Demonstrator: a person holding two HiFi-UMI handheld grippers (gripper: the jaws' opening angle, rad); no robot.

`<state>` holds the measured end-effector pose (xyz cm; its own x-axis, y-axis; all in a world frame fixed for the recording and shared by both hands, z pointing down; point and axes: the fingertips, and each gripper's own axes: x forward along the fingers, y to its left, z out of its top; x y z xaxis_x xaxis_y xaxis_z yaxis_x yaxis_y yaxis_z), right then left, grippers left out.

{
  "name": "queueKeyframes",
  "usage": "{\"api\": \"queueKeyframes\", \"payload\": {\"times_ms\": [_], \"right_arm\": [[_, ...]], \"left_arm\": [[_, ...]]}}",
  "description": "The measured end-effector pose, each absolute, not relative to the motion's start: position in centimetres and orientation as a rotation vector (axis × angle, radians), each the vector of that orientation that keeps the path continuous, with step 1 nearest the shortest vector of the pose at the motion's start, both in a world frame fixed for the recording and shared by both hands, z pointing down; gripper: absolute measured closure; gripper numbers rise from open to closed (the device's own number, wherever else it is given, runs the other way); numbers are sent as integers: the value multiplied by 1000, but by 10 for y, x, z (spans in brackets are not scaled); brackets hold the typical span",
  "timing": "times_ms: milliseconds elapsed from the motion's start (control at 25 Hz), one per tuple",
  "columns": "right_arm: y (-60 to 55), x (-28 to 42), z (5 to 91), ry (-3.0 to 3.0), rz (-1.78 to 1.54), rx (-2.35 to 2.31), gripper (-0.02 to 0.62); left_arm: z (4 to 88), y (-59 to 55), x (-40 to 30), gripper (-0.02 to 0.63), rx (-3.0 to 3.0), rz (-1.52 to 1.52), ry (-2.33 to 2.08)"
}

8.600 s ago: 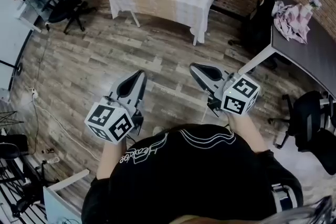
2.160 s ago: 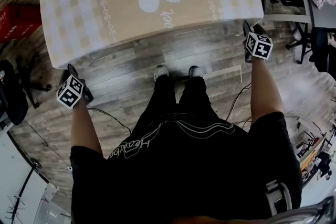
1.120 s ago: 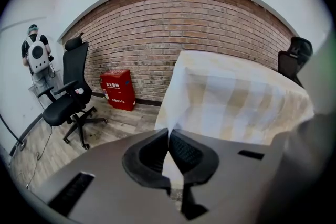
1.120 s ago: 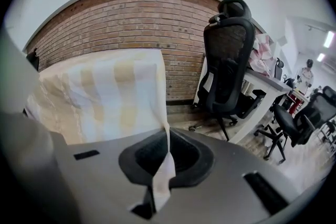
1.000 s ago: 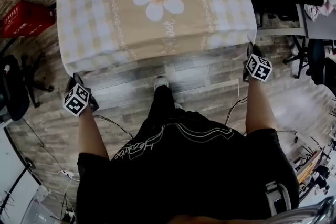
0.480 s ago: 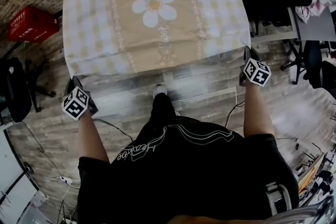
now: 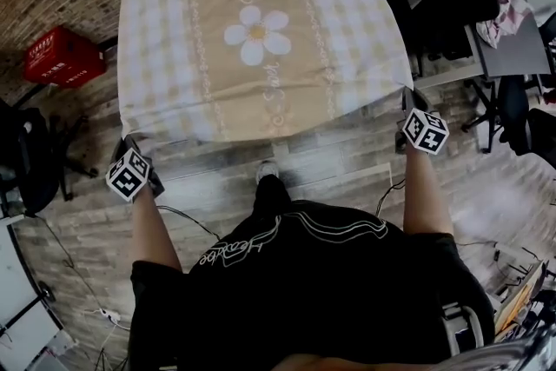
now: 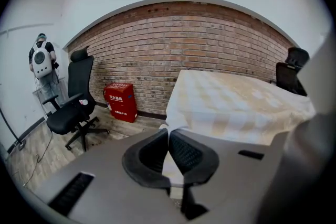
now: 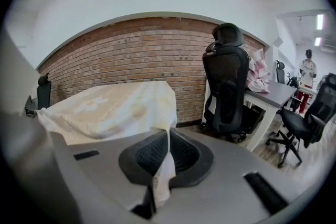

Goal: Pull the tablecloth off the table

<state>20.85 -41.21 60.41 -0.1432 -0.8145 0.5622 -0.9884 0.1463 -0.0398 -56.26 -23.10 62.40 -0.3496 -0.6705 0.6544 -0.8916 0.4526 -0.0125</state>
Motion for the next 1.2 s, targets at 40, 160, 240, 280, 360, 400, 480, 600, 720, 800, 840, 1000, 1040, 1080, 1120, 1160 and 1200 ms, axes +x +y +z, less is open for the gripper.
{"api": "queueKeyframes", "payload": {"times_ms": [40, 160, 240, 280, 360, 400, 480, 600, 720, 800, 840, 1000, 1040, 1080, 1120, 1160, 1200], "right_arm": [[-412, 208, 600, -2028, 573, 1726, 598], [-414, 206, 591, -2043, 567, 1735, 598], [-414, 205, 586, -2051, 567, 1737, 598], [-414, 204, 584, -2056, 567, 1737, 598], [-414, 201, 580, -2071, 569, 1735, 598], [-413, 199, 579, -2079, 569, 1733, 598], [-412, 195, 575, -2093, 567, 1729, 598], [-412, 190, 567, -2115, 559, 1731, 598], [-413, 189, 557, -2132, 547, 1740, 598], [-415, 188, 549, -2148, 538, 1750, 598], [-416, 188, 545, -2159, 534, 1755, 598], [-416, 185, 524, -2209, 510, 1774, 598], [-416, 184, 519, -2223, 500, 1775, 598], [-416, 183, 514, -2238, 492, 1777, 598], [-415, 182, 510, -2252, 484, 1780, 598], [-415, 181, 505, -2265, 476, 1784, 598], [-414, 180, 501, -2276, 469, 1788, 598]], "left_arm": [[623, -231, -564, 600, 1297, 493, -2129], [617, -232, -568, 600, 1295, 497, -2141], [613, -232, -571, 600, 1298, 506, -2146], [612, -231, -572, 600, 1296, 512, -2149], [612, -230, -575, 601, 1287, 519, -2154], [613, -229, -577, 600, 1281, 518, -2156], [612, -227, -580, 600, 1266, 509, -2161], [604, -229, -582, 600, 1263, 487, -2171], [595, -234, -581, 600, 1284, 480, -2176], [590, -234, -581, 600, 1286, 475, -2184], [588, -234, -582, 600, 1288, 471, -2187], [573, -235, -582, 600, 1308, 443, -2218], [565, -236, -581, 600, 1326, 429, -2234], [555, -238, -581, 600, 1345, 414, -2248], [546, -241, -581, 600, 1366, 400, -2258], [537, -244, -580, 600, 1387, 387, -2264], [529, -246, -579, 600, 1408, 375, -2268]]}}
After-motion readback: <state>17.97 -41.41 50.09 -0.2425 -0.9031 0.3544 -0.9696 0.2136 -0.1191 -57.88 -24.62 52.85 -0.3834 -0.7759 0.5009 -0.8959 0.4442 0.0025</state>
